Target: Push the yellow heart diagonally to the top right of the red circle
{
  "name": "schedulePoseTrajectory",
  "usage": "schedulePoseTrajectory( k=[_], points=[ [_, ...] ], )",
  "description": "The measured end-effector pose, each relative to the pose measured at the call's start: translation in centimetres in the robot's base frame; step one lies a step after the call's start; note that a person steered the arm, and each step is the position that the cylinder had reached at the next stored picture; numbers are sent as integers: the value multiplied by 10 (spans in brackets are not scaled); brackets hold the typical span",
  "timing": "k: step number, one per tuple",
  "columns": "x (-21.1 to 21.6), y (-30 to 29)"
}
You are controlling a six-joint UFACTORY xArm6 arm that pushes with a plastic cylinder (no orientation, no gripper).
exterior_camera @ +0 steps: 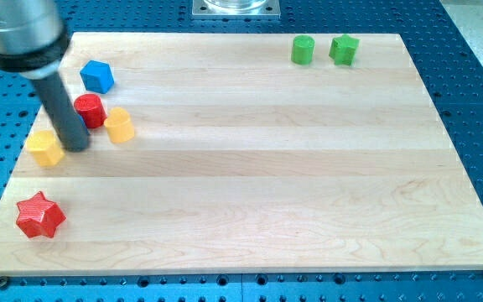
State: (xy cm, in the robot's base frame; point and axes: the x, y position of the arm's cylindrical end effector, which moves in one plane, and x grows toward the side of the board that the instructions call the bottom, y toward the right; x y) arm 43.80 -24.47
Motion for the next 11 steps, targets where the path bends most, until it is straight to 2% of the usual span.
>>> schedulePoseTrajectory(
  k=[1,3,4,5,6,8,10,11],
  points=[
    [-41,45],
    [-10,34],
    [33,35],
    [-39,104],
    [-134,155],
    [-75,96],
    [-150,145],
    [-112,108]
  ],
)
